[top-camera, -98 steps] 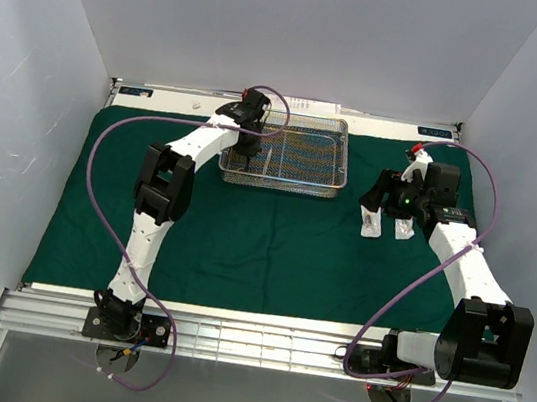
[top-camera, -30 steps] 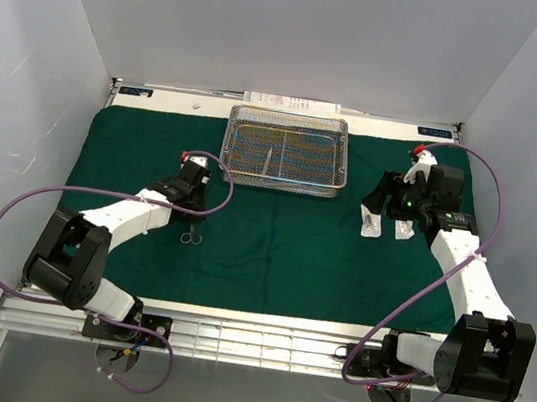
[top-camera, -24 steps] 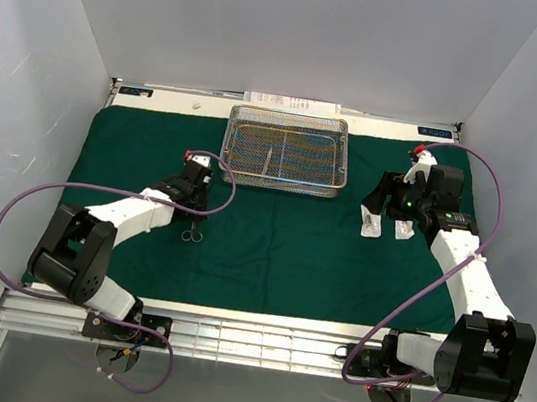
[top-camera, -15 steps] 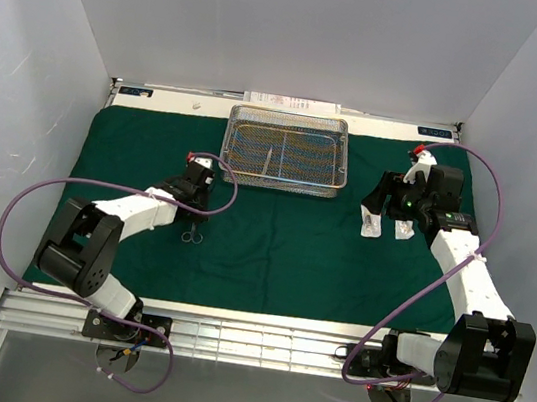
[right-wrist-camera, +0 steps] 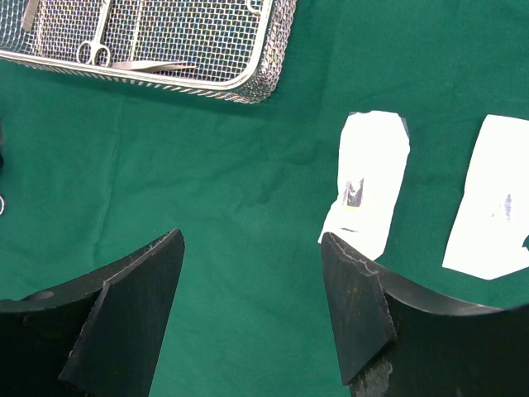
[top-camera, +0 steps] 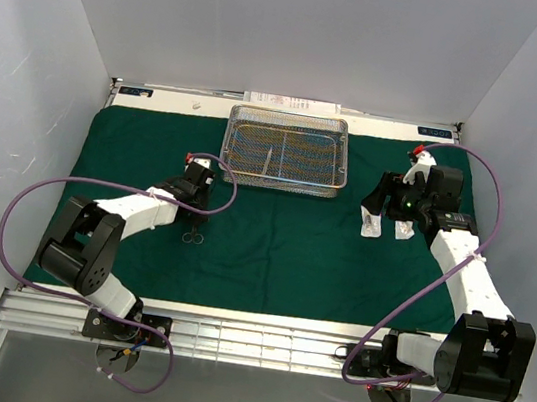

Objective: Open and lay out the surgical kit
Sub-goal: Place the medical item in the surgical kit.

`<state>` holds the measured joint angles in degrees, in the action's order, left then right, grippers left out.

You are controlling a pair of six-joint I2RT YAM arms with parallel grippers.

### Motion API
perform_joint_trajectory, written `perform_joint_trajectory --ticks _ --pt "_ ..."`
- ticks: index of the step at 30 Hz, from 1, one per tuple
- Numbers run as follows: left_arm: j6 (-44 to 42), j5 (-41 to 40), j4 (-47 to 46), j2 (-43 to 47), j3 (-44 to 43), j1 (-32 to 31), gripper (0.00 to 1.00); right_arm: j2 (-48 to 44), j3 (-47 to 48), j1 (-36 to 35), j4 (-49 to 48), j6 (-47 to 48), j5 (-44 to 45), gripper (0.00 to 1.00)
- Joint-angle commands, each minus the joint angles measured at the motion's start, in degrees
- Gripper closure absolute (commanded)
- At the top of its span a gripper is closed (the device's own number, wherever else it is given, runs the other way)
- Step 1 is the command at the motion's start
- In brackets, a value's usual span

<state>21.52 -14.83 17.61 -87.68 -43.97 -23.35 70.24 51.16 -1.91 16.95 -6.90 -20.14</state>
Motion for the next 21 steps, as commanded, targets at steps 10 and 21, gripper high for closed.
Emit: perform_joint_trajectory --ticks 10,21 --pt "0.7 -3.9 8.7 2.2 -7.5 0.2 0.28 0.2 0.3 -0.2 -1.4 0.9 -1.3 0.27" --pt "3.4 -3.5 20.3 -4.3 -35.6 0.1 0.02 -0.5 0.5 -0.3 -1.3 1.2 -0.5 0.27"
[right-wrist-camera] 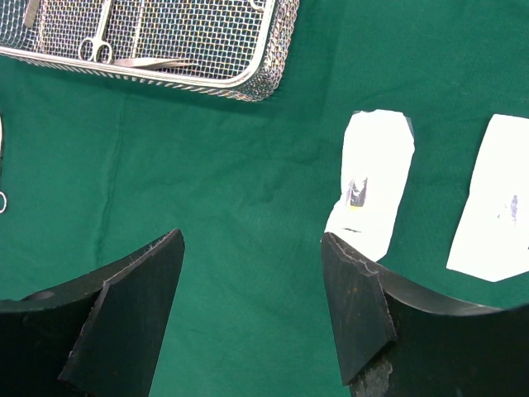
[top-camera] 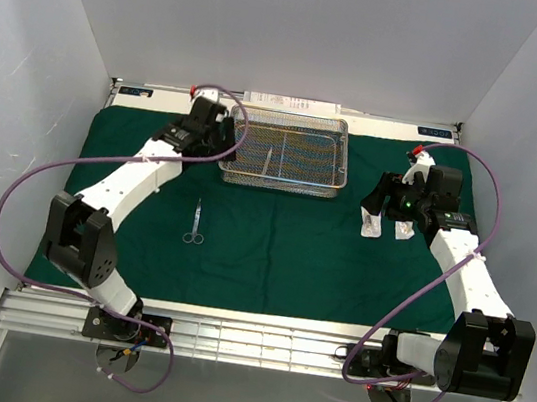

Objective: Open and lay out the surgical kit
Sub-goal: Place the medical item in the surgical kit, then pick up the medical item from the container.

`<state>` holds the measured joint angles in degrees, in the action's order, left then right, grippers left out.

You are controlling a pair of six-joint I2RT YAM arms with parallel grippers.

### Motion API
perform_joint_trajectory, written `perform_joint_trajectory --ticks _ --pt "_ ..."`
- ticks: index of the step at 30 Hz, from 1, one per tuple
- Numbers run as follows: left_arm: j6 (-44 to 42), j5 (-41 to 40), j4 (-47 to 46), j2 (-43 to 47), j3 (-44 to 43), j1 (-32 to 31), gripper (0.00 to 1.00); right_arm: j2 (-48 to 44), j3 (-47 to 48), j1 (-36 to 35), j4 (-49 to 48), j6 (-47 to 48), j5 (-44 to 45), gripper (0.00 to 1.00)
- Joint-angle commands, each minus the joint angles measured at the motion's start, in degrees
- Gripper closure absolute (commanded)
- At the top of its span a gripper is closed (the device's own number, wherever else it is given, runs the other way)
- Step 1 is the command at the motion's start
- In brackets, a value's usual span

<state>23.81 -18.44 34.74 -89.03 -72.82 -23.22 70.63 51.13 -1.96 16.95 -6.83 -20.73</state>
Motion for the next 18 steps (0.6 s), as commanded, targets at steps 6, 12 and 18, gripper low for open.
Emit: perform_joint_trajectory --ticks 6,12,18 --pt "-0.2 1.7 4.4 -15.0 -22.3 -0.9 0.04 -1.3 -0.2 -0.2 -1.6 1.3 0.4 0.27" --pt "-0.2 1.1 6.3 -28.4 -36.2 -3.1 0.18 -1.3 -0.8 -0.2 -1.7 0.9 0.1 0.27" --pt "-0.8 0.9 6.8 -37.6 -44.2 -5.6 0.31 -1.2 -1.4 -0.2 -2.3 0.5 -0.7 0.27"
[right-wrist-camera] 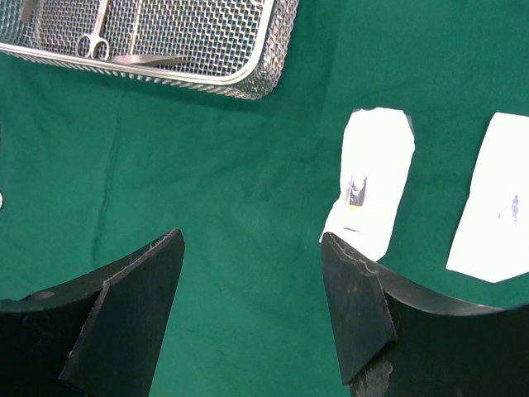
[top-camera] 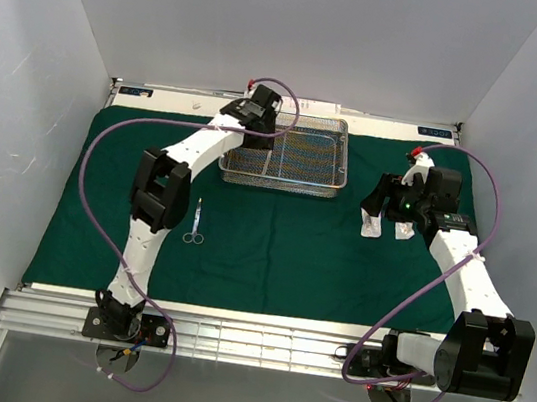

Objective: Open and lay out the surgical kit
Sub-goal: Pick up the medical item from the container.

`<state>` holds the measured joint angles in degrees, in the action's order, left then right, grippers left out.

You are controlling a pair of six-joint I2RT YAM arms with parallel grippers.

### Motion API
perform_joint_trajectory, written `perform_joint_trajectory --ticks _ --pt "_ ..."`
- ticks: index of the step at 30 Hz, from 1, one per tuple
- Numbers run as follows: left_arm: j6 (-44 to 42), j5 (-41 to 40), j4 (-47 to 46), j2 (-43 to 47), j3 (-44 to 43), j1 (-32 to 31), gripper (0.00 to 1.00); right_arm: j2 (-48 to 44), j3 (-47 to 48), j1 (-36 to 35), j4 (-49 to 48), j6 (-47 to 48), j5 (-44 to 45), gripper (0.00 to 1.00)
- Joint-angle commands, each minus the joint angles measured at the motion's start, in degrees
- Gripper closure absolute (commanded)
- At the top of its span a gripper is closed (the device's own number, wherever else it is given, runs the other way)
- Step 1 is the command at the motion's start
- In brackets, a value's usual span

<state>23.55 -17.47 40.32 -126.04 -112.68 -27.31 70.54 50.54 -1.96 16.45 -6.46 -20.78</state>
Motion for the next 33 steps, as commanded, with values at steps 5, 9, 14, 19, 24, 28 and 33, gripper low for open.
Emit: perform_joint_trajectory --ticks 5,9,14,19,24,28,33 --pt "-0.3 -0.6 0.7 -7.1 -8.0 -2.7 0.37 -1.0 -1.1 -0.2 -1.8 0.0 -0.8 0.27" --pt "-0.3 -1.1 -1.7 -9.4 -7.7 -4.0 0.38 -0.8 -1.4 -0.2 -1.9 -0.1 -1.3 0.27" --pt "-0.3 -2.4 -2.4 -11.2 -7.5 -4.2 0.40 -0.8 -1.5 -0.2 -1.7 -0.1 -1.4 0.27" --pt "-0.8 -1.6 -2.9 -11.9 -6.7 -4.2 0.43 -0.8 -1.8 -0.2 -1.7 -0.1 -1.4 0.27" --pt "-0.3 -1.1 -3.0 -12.2 -4.9 -4.2 0.49 -0.7 -1.7 -0.2 -1.6 0.0 -1.2 0.27" --pt "0.1 -0.5 -3.0 -12.0 -2.4 -4.2 0.59 -0.7 -1.9 -0.2 -1.6 0.0 -1.2 0.27" --pt "0.1 -0.5 -3.0 -12.0 -0.7 -4.2 0.75 -0.8 -1.9 -0.2 -1.5 0.0 -1.2 0.27"
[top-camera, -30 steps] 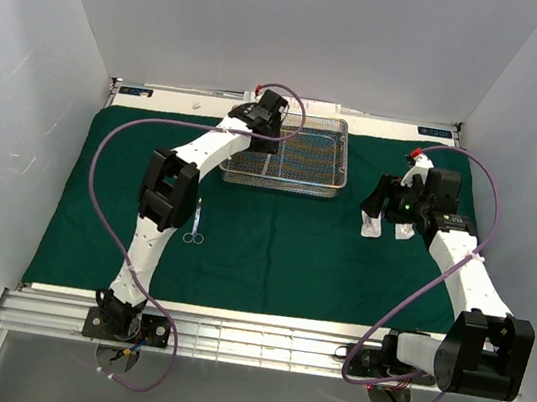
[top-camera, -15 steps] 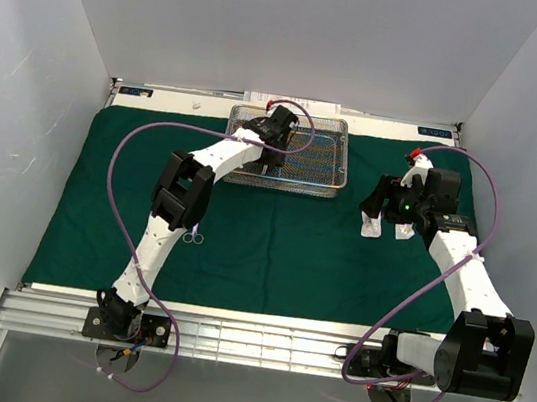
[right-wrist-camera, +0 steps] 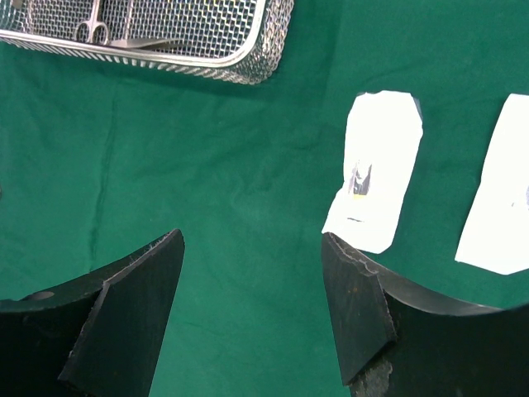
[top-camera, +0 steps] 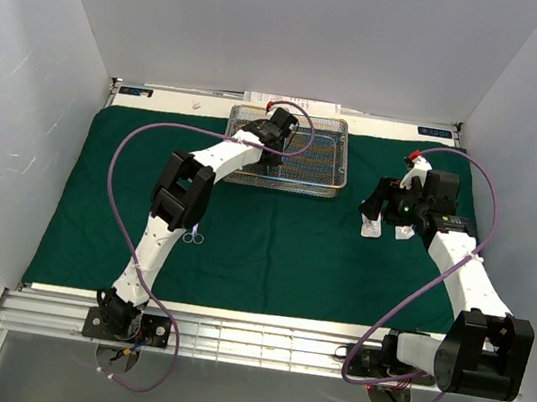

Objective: Open and lay out the surgical kit
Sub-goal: Pick up the medical item from the container.

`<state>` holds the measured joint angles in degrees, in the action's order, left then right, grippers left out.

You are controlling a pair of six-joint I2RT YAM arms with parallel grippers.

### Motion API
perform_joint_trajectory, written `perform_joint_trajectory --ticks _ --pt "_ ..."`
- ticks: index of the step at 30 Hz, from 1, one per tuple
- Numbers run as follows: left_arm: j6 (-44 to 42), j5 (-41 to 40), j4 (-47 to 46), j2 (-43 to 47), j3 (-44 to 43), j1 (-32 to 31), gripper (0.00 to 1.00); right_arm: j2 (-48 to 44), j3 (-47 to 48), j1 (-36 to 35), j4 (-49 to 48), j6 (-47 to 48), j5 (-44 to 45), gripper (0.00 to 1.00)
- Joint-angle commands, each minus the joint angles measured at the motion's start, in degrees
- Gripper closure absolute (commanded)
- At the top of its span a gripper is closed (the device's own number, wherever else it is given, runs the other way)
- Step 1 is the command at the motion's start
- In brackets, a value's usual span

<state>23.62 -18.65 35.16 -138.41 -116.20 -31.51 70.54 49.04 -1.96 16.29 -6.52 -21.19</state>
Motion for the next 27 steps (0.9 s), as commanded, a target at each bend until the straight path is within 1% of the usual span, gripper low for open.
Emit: perform_joint_trajectory --ticks 1,3,4,8,12,20,27 --pt "0.0 0.6 2.1 0.2 2.9 0.0 0.83 -0.8 -0.5 -0.2 -1.4 0.1 -0.7 0.27" --pt "-0.1 0.8 2.1 0.2 3.4 0.0 0.91 -0.8 -0.6 -0.2 -1.4 0.3 -0.6 0.27" --pt "-0.1 0.9 2.0 0.2 3.5 0.0 1.00 -0.8 -0.7 -0.2 -1.4 0.2 -0.6 0.27" --pt "-0.7 0.7 2.1 0.2 3.1 0.0 1.00 -1.0 -0.9 -0.2 -1.4 0.2 -0.6 0.27" --pt "-1.9 -0.6 2.3 1.7 0.7 0.0 1.00 -1.4 -0.9 -0.2 -1.3 0.3 -0.4 0.27" --pt "-5.0 -6.8 1.5 6.7 -2.3 0.5 1.00 -1.8 -0.7 -0.2 -1.0 0.4 -0.1 0.27" --pt "-6.2 -8.4 -0.6 9.6 -3.3 1.4 1.00 -1.9 -0.3 -0.2 -0.8 0.5 -0.3 0.27"
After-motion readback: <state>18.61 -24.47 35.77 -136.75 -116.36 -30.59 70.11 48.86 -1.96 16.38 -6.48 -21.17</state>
